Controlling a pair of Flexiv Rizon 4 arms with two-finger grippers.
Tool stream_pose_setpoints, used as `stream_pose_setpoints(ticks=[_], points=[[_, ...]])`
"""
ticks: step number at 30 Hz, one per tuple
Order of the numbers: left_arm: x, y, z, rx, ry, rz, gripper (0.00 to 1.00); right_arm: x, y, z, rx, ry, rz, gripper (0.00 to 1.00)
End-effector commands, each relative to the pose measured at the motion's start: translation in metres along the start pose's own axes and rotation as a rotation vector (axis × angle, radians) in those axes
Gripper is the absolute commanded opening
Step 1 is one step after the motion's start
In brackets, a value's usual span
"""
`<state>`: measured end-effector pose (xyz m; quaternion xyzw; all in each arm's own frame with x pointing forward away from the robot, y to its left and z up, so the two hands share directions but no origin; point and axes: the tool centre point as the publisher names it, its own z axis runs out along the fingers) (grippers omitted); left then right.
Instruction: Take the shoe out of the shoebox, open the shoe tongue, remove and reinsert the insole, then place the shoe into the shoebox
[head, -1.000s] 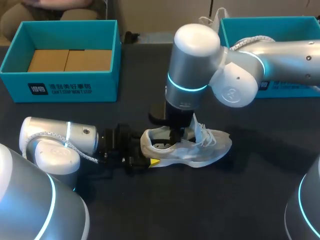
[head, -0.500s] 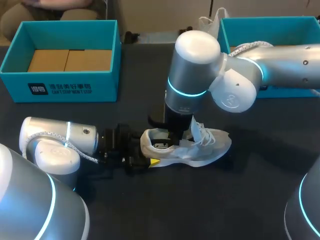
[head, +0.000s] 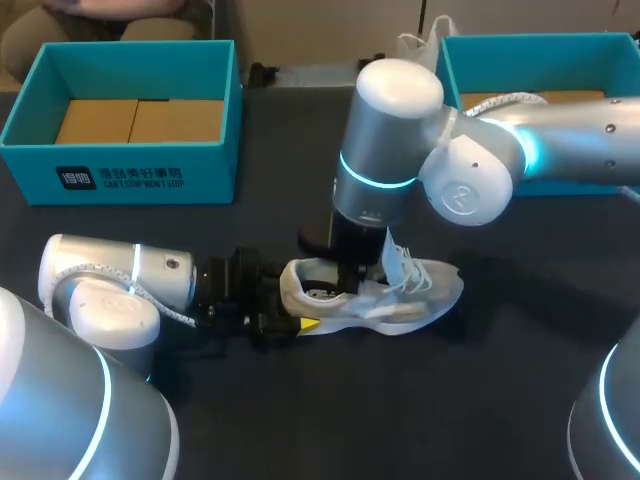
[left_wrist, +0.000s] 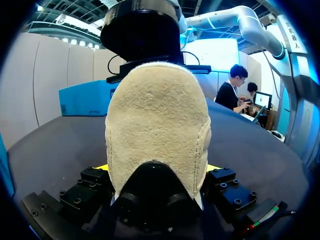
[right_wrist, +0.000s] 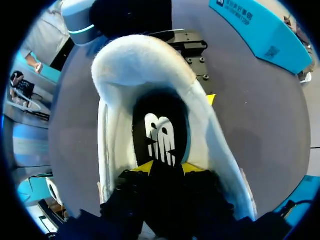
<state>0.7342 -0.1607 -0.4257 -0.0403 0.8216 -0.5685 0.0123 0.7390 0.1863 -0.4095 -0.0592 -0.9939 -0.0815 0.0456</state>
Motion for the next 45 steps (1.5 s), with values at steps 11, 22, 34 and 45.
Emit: stream_pose_setpoints(ticks=[11, 22, 34, 45], points=[[-0.002, 0.000, 0.001, -0.005, 0.000, -0.001, 0.00, 0.019, -0.008, 0.017, 0.041, -0.019, 0.043, 0.00], [-0.002, 0.000, 0.001, -0.005, 0.000, -0.001, 0.00, 0.007, 0.002, -0.031, -0.002, -0.061, 0.011, 0.00], [-0.002, 0.000, 0.001, -0.005, 0.000, -0.001, 0.00, -0.002, -0.002, -0.061, -0.019, -0.082, 0.002, 0.00], [-0.002, 0.000, 0.001, -0.005, 0.000, -0.001, 0.00, -0.007, -0.016, -0.075, -0.031, -0.100, 0.013, 0.00]])
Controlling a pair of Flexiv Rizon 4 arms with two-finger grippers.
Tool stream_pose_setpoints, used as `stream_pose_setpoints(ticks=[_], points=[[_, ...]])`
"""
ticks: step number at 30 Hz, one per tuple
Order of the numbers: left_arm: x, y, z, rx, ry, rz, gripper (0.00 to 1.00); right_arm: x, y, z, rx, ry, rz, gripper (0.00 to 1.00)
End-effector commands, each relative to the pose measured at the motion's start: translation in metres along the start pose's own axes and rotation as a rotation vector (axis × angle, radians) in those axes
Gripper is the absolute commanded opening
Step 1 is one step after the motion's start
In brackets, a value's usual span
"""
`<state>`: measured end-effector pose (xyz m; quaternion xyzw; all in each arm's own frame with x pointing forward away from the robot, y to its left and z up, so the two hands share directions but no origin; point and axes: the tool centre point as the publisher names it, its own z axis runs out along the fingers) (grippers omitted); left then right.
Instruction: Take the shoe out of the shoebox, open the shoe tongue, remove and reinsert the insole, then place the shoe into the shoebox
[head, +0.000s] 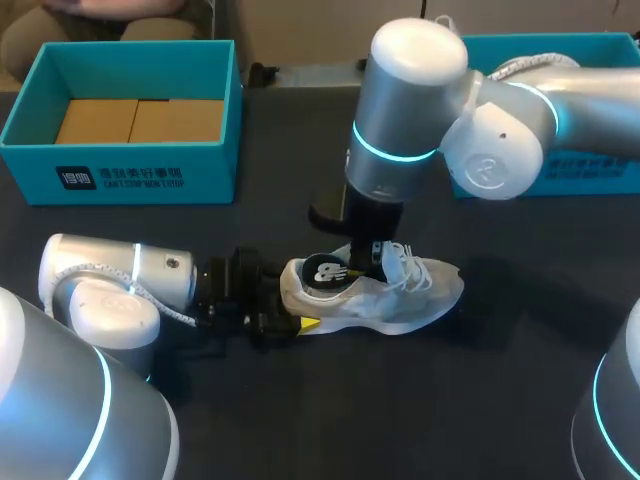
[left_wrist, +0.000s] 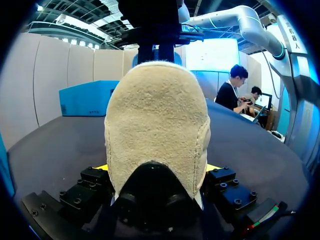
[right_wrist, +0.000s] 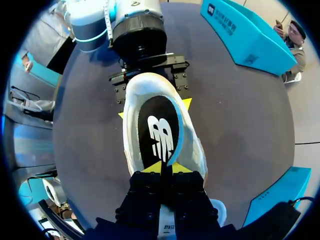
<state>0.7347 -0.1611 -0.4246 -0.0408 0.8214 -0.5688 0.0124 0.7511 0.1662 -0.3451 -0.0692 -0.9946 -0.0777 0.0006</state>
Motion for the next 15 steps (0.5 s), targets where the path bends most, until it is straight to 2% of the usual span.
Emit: stream_pose_setpoints(ticks=[1, 9, 15], points=[[-0.002, 0.001, 0.001, -0.006, 0.001, -0.001, 0.00, 0.000, -0.007, -0.009, -0.035, -0.009, -0.001, 0.00], [-0.002, 0.001, 0.001, -0.006, 0.001, -0.001, 0.00, -0.003, 0.010, -0.018, -0.117, -0.020, -0.016, 0.00], [-0.002, 0.001, 0.001, -0.006, 0.001, -0.001, 0.00, -0.006, 0.025, -0.027, -0.124, -0.013, -0.051, 0.00]])
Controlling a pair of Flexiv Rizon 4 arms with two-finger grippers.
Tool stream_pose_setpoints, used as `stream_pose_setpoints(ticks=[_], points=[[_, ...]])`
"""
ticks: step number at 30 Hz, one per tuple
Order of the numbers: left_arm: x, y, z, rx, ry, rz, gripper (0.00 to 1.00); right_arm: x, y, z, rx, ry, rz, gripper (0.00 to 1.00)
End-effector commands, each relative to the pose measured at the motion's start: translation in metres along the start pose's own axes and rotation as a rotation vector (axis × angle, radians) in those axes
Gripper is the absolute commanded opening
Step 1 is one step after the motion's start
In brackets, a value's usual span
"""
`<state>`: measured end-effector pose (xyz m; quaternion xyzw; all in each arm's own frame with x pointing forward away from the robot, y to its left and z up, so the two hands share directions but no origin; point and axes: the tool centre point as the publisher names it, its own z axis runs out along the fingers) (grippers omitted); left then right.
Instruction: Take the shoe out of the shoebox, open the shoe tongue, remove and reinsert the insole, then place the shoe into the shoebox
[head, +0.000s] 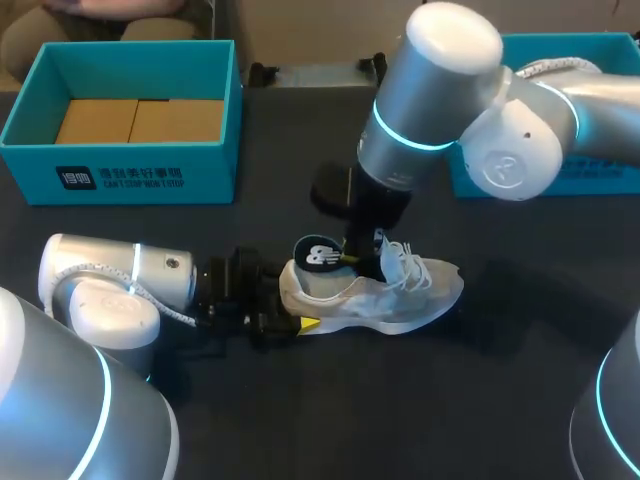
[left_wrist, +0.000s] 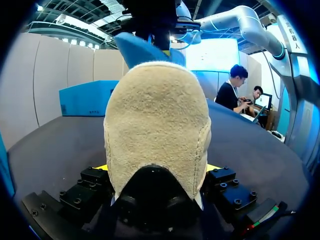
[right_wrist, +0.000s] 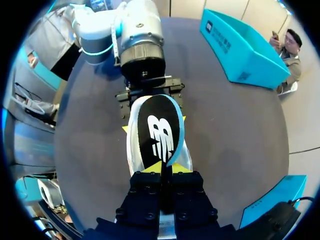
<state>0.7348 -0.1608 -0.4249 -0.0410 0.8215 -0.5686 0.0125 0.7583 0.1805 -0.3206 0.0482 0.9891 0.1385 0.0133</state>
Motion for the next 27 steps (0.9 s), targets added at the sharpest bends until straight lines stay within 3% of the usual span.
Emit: stream_pose_setpoints(ticks=[1, 10, 17, 18, 19, 21, 22, 23, 27], points=[[-0.001, 0.001, 0.001, -0.005, 0.001, 0.000, 0.00, -0.001, 0.010, -0.005, -0.005, 0.007, -0.017, 0.00], [-0.001, 0.001, 0.001, -0.005, 0.001, 0.000, 0.00, 0.002, 0.041, -0.010, -0.032, 0.018, -0.009, 0.00], [-0.001, 0.001, 0.001, -0.005, 0.001, 0.000, 0.00, 0.006, 0.050, -0.003, -0.047, 0.051, 0.005, 0.00], [-0.001, 0.001, 0.001, -0.005, 0.001, 0.000, 0.00, 0.007, 0.050, -0.004, -0.046, 0.053, 0.006, 0.07], [-0.001, 0.001, 0.001, -0.005, 0.001, 0.000, 0.00, 0.009, 0.049, -0.006, -0.043, 0.056, 0.011, 0.25], [-0.001, 0.001, 0.001, -0.005, 0.001, 0.000, 0.00, 0.012, 0.048, -0.011, -0.046, 0.062, 0.025, 0.66], [-0.001, 0.001, 0.001, -0.005, 0.001, 0.000, 0.00, 0.014, 0.048, -0.013, -0.053, 0.070, 0.043, 0.95], [-0.001, 0.001, 0.001, -0.005, 0.001, 0.000, 0.00, 0.016, 0.047, -0.014, -0.068, 0.079, 0.057, 1.00], [-0.001, 0.001, 0.001, -0.005, 0.001, 0.000, 0.00, 0.024, 0.049, -0.019, -0.106, 0.132, 0.074, 1.00]])
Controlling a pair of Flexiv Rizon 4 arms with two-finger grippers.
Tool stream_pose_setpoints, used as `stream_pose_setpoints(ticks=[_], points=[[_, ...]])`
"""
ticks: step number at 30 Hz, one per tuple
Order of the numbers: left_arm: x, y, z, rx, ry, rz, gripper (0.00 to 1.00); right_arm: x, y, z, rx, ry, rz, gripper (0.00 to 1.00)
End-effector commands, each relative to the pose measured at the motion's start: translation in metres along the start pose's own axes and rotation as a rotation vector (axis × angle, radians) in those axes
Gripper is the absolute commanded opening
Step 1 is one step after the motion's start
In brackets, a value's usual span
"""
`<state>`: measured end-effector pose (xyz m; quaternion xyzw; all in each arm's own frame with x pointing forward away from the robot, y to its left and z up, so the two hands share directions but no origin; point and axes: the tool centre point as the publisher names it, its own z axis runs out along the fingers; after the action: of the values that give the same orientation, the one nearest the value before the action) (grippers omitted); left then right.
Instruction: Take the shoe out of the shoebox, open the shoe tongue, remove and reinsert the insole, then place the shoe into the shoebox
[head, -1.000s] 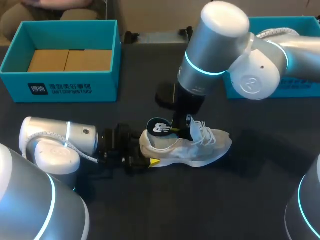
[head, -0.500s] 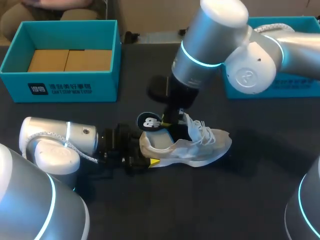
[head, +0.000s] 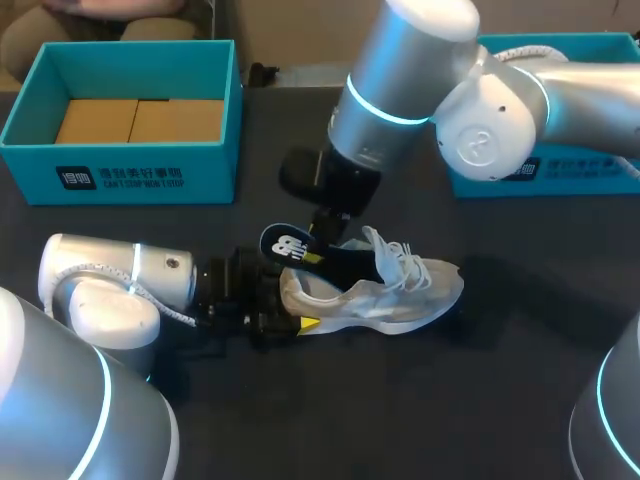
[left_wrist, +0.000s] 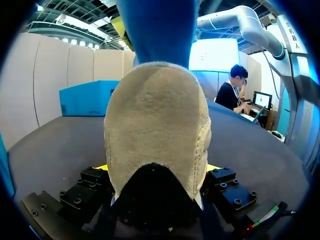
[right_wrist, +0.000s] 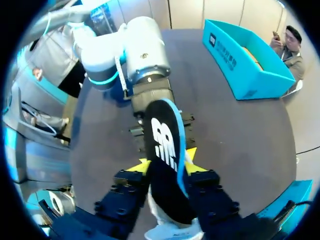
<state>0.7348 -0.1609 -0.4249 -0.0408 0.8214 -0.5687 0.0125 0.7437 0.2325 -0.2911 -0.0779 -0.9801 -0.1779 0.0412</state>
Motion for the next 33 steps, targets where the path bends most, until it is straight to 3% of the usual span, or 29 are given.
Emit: stream_pose_setpoints(ticks=[1, 10, 30, 33], points=[[-0.001, 0.001, 0.001, -0.005, 0.001, -0.001, 0.00, 0.006, -0.007, -0.005, -0.026, 0.054, -0.008, 1.00], [-0.001, 0.001, 0.001, -0.005, 0.001, -0.001, 0.00, 0.003, -0.015, -0.010, 0.035, 0.243, -0.082, 1.00], [-0.001, 0.001, 0.001, -0.005, 0.001, -0.001, 0.00, 0.003, -0.015, -0.010, 0.035, 0.243, -0.082, 1.00], [-0.001, 0.001, 0.001, -0.005, 0.001, -0.001, 0.00, -0.002, -0.017, -0.006, -0.009, 0.283, -0.051, 1.00]])
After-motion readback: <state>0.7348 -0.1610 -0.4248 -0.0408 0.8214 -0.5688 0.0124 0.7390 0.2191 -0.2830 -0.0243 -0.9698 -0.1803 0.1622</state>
